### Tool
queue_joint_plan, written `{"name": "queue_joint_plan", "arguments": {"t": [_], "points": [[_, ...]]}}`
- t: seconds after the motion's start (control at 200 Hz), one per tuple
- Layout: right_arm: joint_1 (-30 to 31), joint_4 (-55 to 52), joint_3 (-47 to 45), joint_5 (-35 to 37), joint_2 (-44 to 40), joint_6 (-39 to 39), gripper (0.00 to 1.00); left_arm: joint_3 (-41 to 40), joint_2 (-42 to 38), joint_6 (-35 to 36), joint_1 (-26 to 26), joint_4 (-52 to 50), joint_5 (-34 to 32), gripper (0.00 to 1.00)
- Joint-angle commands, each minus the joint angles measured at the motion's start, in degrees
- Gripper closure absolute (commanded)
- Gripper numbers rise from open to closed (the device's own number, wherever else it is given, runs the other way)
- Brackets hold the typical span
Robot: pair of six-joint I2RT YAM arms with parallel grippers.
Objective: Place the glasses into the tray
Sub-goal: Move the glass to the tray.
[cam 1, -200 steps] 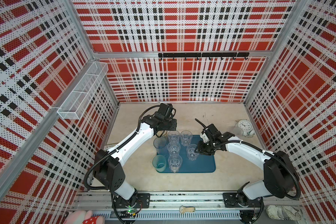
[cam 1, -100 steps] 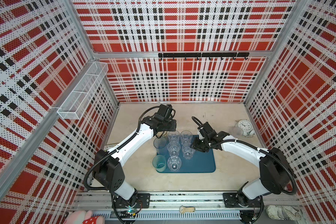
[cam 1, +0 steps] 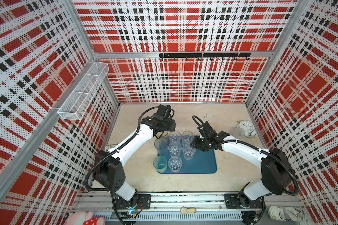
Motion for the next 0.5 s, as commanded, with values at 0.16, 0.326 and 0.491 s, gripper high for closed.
{"name": "queue_joint_plan", "arguments": {"t": [0.16, 0.326, 0.491], "points": [[0.51, -5.15, -3.63, -5.21, -9.49, 0.18, 0.48, -2.8, -5.55, -1.14, 8.18, 5.63, -2.41, 0.64], [3.05, -3.16, -8.5, -8.36, -11.67, 4.71, 0.43, -3.75, -7.39, -1.78, 12.04, 7.8, -3.75, 0.63], [5.02, 3.62, -10.24, -10.83, -10.8, 8.37, 0.37, -5.34, -8.43, -1.82, 13.69, 9.4, -3.58, 0.62]]}}
